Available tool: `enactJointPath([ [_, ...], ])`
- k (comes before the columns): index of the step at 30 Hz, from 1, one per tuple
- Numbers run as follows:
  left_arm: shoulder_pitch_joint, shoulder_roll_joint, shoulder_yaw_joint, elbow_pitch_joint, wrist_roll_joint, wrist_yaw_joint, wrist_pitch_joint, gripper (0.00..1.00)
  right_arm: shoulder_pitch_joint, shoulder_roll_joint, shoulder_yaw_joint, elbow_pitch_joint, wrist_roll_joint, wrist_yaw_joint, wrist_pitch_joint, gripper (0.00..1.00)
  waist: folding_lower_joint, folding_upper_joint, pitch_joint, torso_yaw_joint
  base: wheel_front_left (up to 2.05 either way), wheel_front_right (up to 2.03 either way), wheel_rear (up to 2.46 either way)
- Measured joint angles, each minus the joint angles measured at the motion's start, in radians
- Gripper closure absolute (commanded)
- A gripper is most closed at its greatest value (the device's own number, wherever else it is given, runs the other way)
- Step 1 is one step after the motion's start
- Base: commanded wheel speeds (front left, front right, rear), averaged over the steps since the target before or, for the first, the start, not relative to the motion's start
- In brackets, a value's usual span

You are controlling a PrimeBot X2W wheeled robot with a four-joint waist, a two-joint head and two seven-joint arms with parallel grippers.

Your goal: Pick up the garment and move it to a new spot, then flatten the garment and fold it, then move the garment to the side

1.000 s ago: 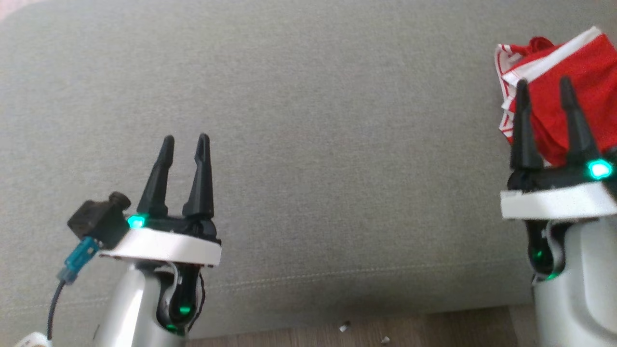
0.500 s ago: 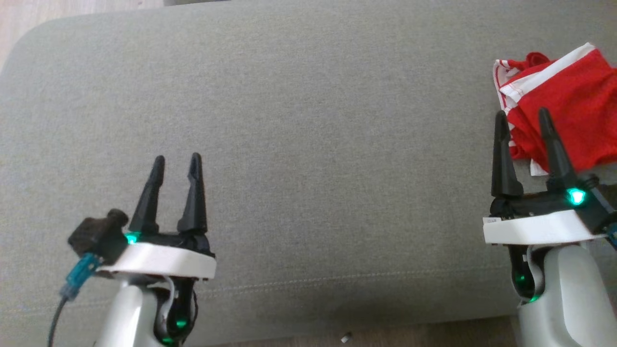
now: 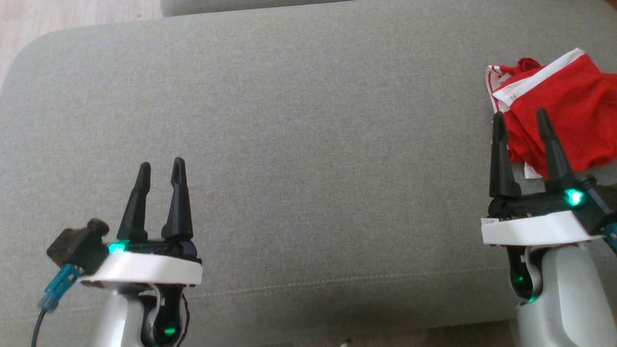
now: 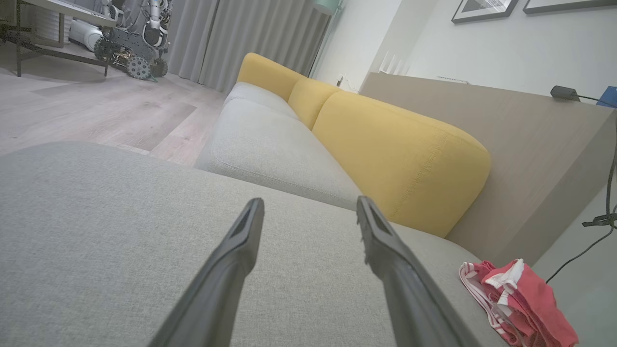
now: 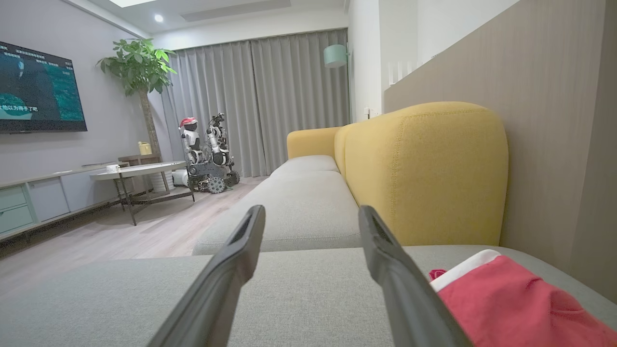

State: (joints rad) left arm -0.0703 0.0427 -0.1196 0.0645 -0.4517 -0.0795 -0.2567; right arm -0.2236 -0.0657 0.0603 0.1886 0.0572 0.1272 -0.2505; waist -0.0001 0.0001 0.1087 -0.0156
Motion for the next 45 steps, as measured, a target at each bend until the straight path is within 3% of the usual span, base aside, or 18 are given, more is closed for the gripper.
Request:
enactJointPath([
  [13, 0.006, 0.0, 0.004, -0.001, -0.032, -0.004, 0.0, 0.0, 0.017, 0.003, 0.007, -0.001, 0.0, 0.0, 0.0, 0.0, 0.0, 0.0, -0.001, 0.005, 0.0, 0.0, 0.0],
  [14, 0.006, 0.0, 0.004, 0.002, -0.038, -0.009, 0.0, 1.0, 0.017, 0.003, 0.007, 0.003, 0.0, 0.0, 0.001, 1.0, 0.0, 0.0, 0.0, 0.005, 0.0, 0.0, 0.0],
  [21, 0.066, -0.002, 0.0, 0.101, -0.053, -0.009, 0.008, 1.0, 0.086, 0.003, 0.007, 0.102, 0.015, 0.0, 0.008, 1.0, 0.0, 0.0, -0.002, 0.005, 0.0, 0.0, 0.0],
  [45, 0.065, 0.001, 0.013, 0.121, -0.29, -0.01, 0.065, 1.0, 0.089, 0.002, -0.012, 0.101, 0.341, 0.0, 0.065, 1.0, 0.0, 0.0, -0.023, 0.007, 0.0, 0.0, 0.0],
])
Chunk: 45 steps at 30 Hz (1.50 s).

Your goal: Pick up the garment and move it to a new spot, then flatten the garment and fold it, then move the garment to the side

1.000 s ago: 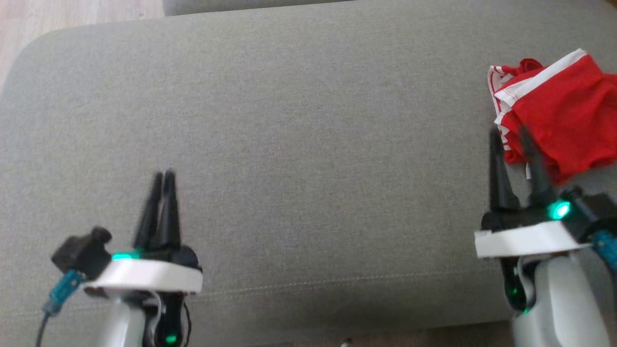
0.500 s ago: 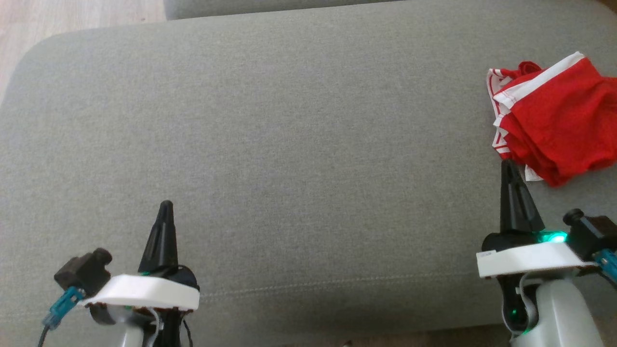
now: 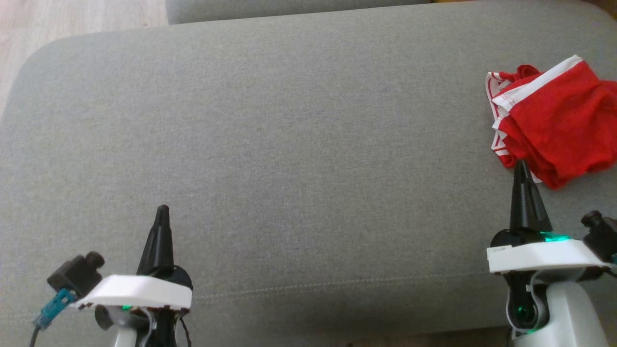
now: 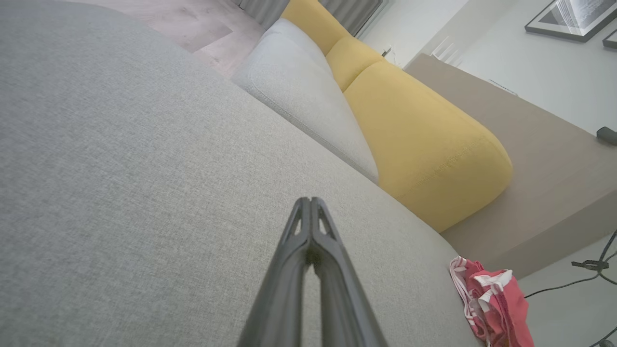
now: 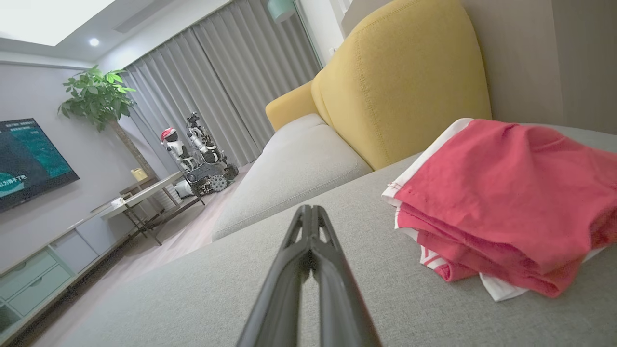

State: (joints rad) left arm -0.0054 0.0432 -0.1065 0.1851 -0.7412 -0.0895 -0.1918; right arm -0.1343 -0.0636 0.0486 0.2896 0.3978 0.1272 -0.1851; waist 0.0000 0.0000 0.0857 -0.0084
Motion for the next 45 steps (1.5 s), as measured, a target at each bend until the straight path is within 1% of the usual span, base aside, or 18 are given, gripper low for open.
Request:
enactJointPath([
  [45, -0.02, 0.006, 0.062, 0.039, -0.401, -0.017, 0.121, 1.0, 0.01, -0.002, -0.059, -0.004, 0.558, -0.001, 0.114, 1.0, 0.0, 0.0, -0.037, 0.004, 0.0, 0.0, 0.0],
])
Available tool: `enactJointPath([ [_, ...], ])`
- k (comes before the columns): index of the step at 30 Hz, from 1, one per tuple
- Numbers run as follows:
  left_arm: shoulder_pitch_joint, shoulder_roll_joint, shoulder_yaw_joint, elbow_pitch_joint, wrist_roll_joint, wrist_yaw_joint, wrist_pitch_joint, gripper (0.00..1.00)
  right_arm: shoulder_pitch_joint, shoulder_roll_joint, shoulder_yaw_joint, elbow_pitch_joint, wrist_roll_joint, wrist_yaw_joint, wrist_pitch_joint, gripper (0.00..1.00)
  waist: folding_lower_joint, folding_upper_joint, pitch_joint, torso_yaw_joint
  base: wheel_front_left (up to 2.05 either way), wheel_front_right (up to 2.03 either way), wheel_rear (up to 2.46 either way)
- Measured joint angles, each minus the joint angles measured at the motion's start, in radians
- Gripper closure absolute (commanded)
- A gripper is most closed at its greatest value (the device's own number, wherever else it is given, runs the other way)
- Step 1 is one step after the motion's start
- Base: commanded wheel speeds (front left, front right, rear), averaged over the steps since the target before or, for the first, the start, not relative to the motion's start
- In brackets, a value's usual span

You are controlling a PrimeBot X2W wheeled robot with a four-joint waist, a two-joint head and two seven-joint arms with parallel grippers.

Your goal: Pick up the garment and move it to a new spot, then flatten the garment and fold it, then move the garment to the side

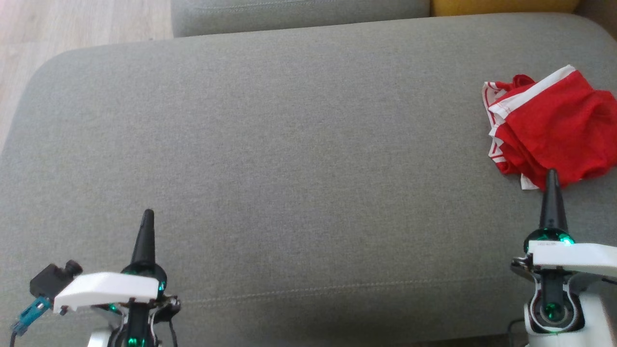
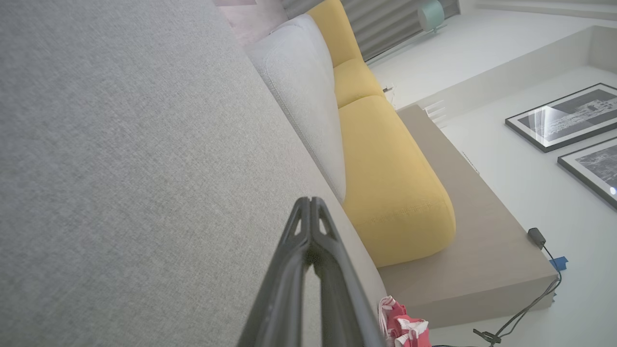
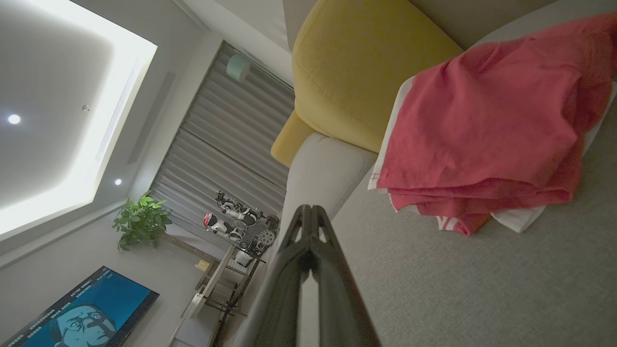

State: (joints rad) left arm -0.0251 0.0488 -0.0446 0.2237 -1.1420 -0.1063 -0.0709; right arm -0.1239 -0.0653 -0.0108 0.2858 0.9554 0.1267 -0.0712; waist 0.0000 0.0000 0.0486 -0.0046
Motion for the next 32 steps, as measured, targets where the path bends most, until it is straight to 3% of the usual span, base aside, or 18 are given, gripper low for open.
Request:
enactJointPath([
  [32, -0.008, 0.001, 0.055, 0.027, -0.275, -0.008, 0.088, 1.0, 0.022, 0.0, -0.052, -0.001, 0.382, -0.001, 0.087, 1.0, 0.0, 0.0, -0.026, 0.003, 0.0, 0.0, 0.0],
])
